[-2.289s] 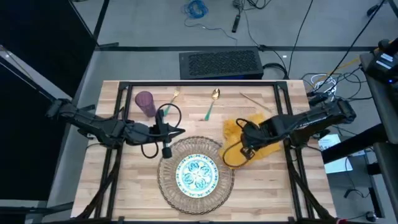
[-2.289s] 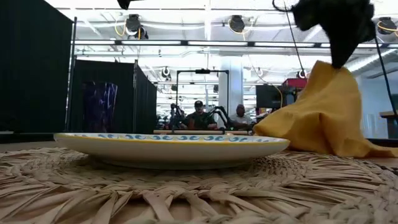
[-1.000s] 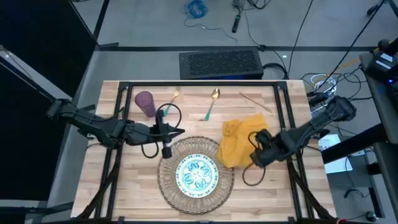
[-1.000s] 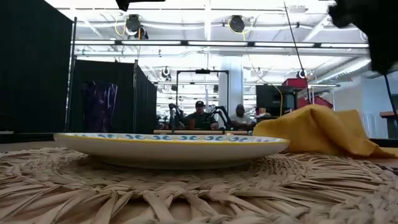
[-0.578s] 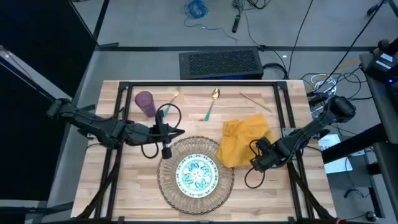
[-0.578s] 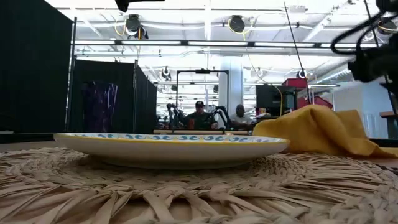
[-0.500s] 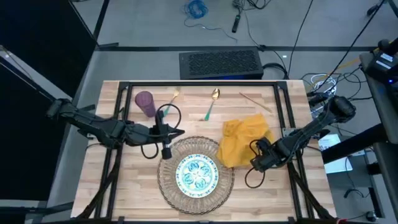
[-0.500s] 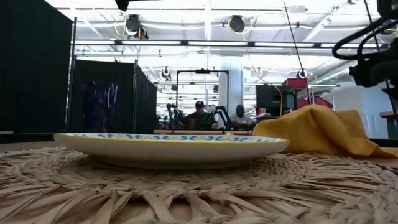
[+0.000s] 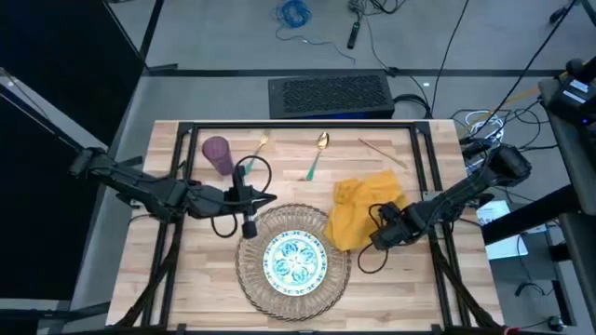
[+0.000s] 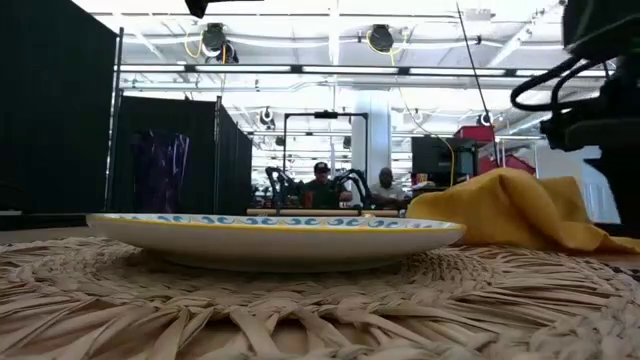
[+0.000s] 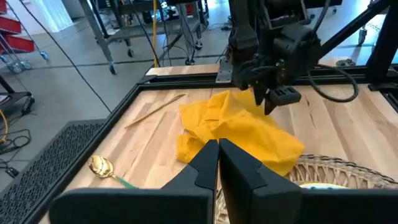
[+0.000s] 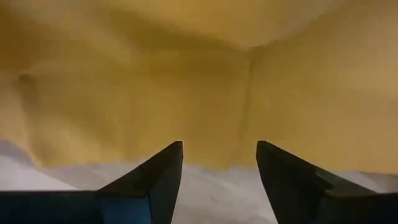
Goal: Set table place
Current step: Fold the yellow table napkin
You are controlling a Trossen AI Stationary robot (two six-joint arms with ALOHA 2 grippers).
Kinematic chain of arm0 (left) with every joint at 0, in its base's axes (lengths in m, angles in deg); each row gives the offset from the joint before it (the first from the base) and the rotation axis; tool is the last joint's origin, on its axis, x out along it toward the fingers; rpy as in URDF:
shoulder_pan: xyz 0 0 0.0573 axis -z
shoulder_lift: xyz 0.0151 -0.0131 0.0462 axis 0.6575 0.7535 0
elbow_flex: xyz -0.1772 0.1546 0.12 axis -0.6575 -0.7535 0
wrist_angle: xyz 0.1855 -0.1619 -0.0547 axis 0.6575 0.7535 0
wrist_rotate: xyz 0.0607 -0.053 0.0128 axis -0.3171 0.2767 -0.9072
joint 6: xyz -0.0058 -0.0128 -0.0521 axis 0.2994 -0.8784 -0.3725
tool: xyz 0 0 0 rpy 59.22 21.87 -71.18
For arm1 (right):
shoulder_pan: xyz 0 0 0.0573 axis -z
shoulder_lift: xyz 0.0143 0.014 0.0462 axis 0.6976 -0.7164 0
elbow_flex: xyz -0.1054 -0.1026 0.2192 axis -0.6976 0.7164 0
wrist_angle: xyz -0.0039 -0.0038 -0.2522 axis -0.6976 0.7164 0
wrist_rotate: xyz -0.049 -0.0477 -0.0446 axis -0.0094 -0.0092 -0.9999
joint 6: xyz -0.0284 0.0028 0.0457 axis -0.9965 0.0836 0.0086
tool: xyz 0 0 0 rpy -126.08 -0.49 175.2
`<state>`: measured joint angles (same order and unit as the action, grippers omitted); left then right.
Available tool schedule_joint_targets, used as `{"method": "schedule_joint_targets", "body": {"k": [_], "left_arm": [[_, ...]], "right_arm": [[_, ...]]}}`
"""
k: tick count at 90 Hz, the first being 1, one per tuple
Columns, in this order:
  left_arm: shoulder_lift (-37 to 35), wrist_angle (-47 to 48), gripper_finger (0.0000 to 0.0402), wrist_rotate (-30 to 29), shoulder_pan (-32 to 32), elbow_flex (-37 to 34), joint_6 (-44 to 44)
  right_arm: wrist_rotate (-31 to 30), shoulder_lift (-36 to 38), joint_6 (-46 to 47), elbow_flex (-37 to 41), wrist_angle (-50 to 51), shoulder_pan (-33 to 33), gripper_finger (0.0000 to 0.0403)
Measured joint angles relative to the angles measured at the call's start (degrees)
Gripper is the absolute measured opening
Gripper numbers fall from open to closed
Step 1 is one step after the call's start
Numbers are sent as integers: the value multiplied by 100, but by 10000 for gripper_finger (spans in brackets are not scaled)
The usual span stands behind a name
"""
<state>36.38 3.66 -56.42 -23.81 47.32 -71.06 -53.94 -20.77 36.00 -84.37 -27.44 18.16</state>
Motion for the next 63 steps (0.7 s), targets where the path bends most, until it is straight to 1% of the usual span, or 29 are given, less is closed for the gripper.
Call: {"method": "schedule_joint_targets", "body": {"k": [10, 20, 27, 35, 38, 53, 63], "left_arm": [[0, 5, 0, 0, -1, 0, 2], [0, 11, 0, 0, -2, 0, 2], [0, 7, 0, -2, -2, 0, 2], [0, 4, 0, 0, 0, 0, 2], [0, 2, 0, 0, 0, 0, 2], [0, -20, 0, -2, 0, 0, 2], [0, -31, 0, -1, -1, 0, 2]], "right_arm": [[217, -114, -28, 120, -83, 25, 163], [403, -154, -41, 188, -228, 19, 125], [463, -126, -96, 193, -274, 17, 86], [528, -116, -263, 168, -260, 14, 27], [540, -122, -362, 122, -215, 14, 14], [572, -143, -652, -307, 210, 55, 2], [533, -143, -811, -726, 724, 62, 1]]}}
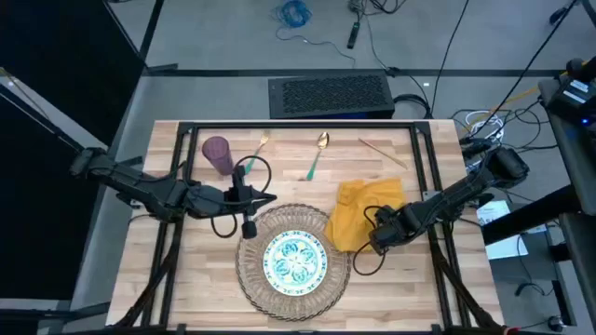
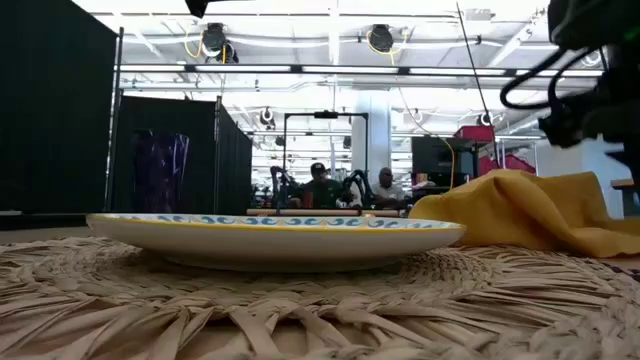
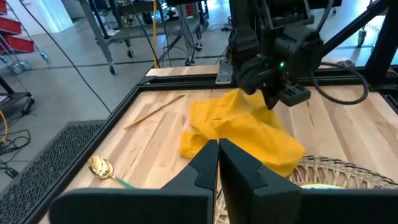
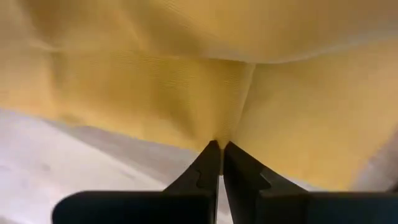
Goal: Set table place
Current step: Fold the yellow table napkin
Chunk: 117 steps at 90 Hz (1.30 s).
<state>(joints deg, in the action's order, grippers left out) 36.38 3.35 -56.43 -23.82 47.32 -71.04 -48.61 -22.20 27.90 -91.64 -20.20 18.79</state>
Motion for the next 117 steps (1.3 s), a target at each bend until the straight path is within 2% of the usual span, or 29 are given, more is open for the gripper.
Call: {"method": "schedule_joint_targets", "body": {"k": [11, 44, 66, 79, 95, 105, 117], "left_arm": [[0, 0, 0, 0, 0, 0, 0], [0, 2, 0, 1, 1, 0, 0], [0, 5, 0, 1, 1, 0, 2], [0, 9, 0, 1, -1, 0, 11], [2, 9, 0, 1, -1, 0, 35], [2, 7, 0, 0, -1, 0, 12], [2, 68, 0, 0, -1, 0, 9]], "right_arm": [[-76, 4, -133, -597, 804, 0, 0], [-1111, 9, -313, -2536, 3381, 122, 0], [-2143, 98, -830, -3177, 3450, 444, 0], [-2528, 90, -1490, -3207, 3078, 721, 0], [-3773, 166, -2193, -3207, 2342, 1158, 0], [-3796, 164, -3418, -3207, 1189, 1474, 0], [-3787, 164, -4609, -3207, -308, 1394, 0]]}}
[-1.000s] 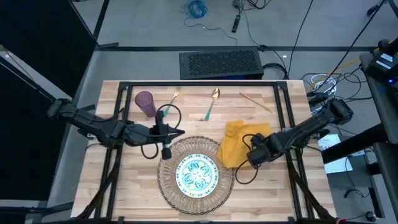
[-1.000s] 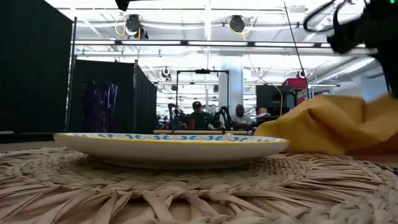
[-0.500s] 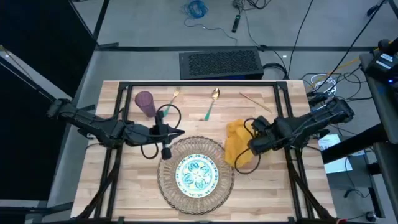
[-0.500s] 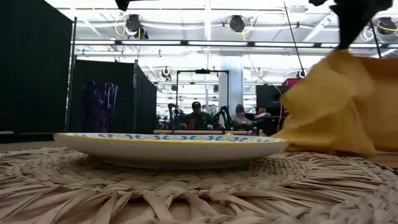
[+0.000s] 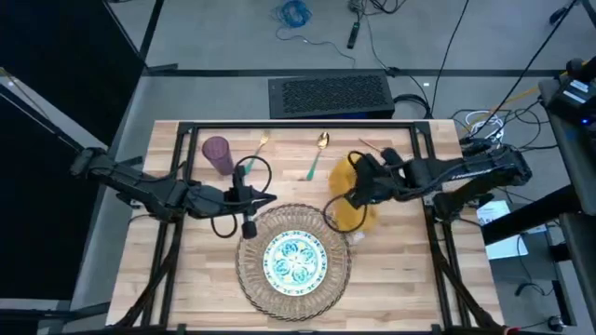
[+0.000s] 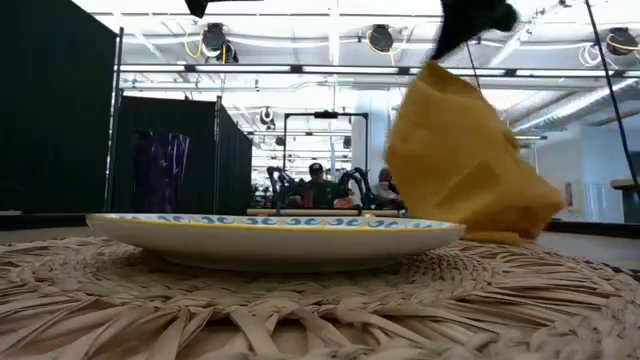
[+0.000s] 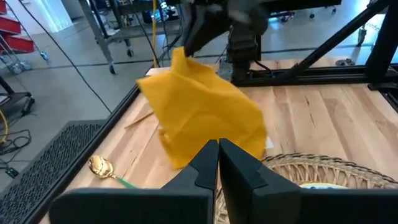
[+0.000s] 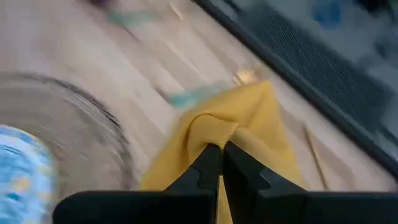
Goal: Set table place
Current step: Fold the yellow table napkin
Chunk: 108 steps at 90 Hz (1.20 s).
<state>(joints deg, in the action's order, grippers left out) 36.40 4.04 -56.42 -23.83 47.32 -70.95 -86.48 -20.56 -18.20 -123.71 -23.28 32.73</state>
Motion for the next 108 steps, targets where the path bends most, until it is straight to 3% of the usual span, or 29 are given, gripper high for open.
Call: {"method": "schedule_joint_targets", "body": {"k": [8, 16, 20, 29, 37, 42, 52, 63, 74, 87, 99, 108], "left_arm": [[0, 6, 0, -6, 0, 0, 8], [0, 8, 0, -52, -4, 0, 24], [0, 56, 0, -54, -4, 2, -8], [0, 155, 0, -59, 0, 2, -13], [0, 133, 0, -59, 0, 2, -11], [0, 114, 0, -59, -14, 2, -11], [0, 100, 0, -59, -31, 2, -53], [0, 96, 0, -62, 11, 2, -103], [0, 86, 0, -63, -15, 2, -59], [0, 87, 0, -67, -37, 2, -59], [0, 77, 0, -73, -39, 2, -105], [0, 81, 0, -74, -37, 2, -105]], "right_arm": [[467, -67, -402, -10, -661, 106, 0], [1811, -218, -466, -16, -717, 259, 0], [2181, -302, -294, -15, -466, 179, 0], [1449, -318, 622, -7, 824, -122, 0], [597, -301, 1262, -5, 1752, 48, 0], [606, -308, 1137, 4, 1642, 167, 0], [1283, -313, 770, -11, 1063, 185, 0], [553, -312, 1389, 4, 2002, 315, 0], [823, -64, 517, -55, 716, 455, 0], [319, -18, -260, -789, 838, 846, 0], [743, -22, -1292, -1627, 39, 1058, 0], [680, -62, -1638, -2190, 106, 1181, 0]]}}
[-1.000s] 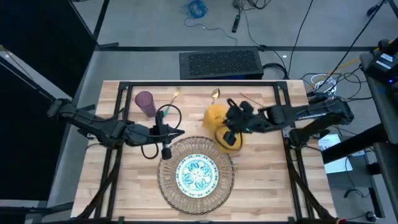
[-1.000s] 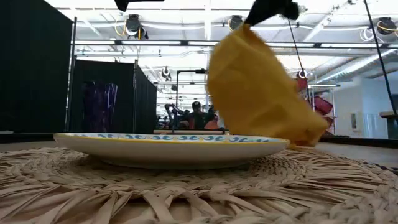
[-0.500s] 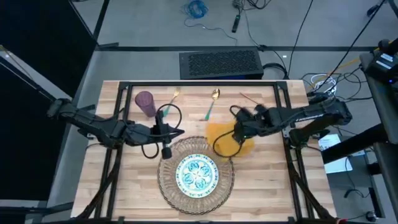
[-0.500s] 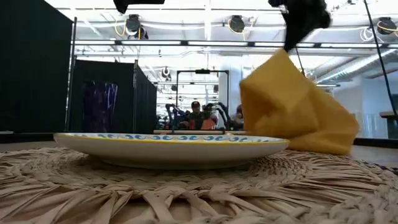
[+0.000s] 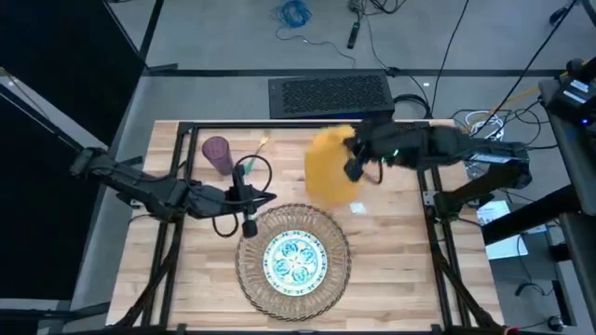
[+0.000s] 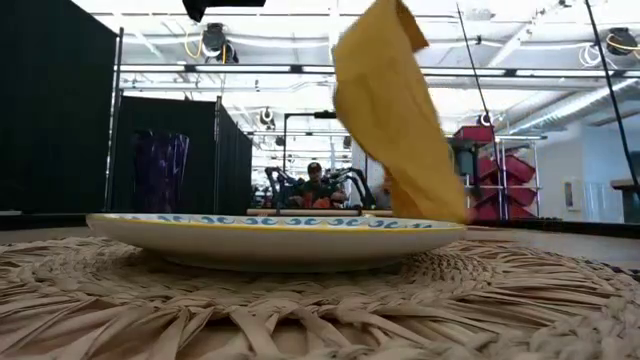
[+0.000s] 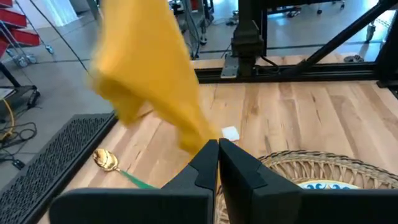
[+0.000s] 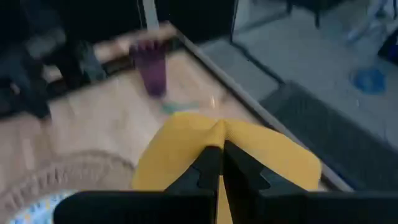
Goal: Set table place
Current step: Fold the yellow table napkin
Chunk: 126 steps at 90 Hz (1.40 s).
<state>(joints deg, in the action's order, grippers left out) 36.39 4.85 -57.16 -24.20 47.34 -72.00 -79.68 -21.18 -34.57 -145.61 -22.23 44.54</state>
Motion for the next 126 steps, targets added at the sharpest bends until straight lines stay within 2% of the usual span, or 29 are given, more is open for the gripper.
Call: {"method": "schedule_joint_targets", "body": {"k": [13, 25, 33, 44, 60, 71, 83, 97, 110, 118, 126], "left_arm": [[0, 8, 0, 0, 0, 0, 2], [-2, 9, 0, 0, 0, 0, 94], [-2, 10, 0, 2, -15, 0, 100], [-2, 23, 0, 2, 12, 0, 46], [-2, 3, 0, 0, 36, 0, 92], [-2, 2, 0, 0, 33, 0, 90], [-2, 1, 0, -2, 33, 0, 85], [-2, 2, 0, -7, 33, 0, 49], [-2, 5, 0, -9, 33, 0, 82], [-2, 13, 0, -9, 33, 0, 93], [-2, 52, 0, -11, 37, 0, 96]], "right_arm": [[22, 1, 324, -231, 658, -51, 0], [-40, -206, 1120, 65, 1719, -307, 0], [-2, -299, 1346, 245, 1750, -342, 0], [423, -304, 1641, 372, 1877, -467, 0], [365, -301, 2095, 438, 2386, -747, 0], [217, -296, 1930, 432, 1990, -679, 0], [530, -323, 1244, 435, 1004, -440, 0], [1114, -421, 469, 435, -160, -102, 0], [2014, -449, -68, 435, -1021, 189, 0], [2306, -342, -137, 434, -970, 208, 0], [2079, -11, -1, 459, -491, 49, 0]]}}
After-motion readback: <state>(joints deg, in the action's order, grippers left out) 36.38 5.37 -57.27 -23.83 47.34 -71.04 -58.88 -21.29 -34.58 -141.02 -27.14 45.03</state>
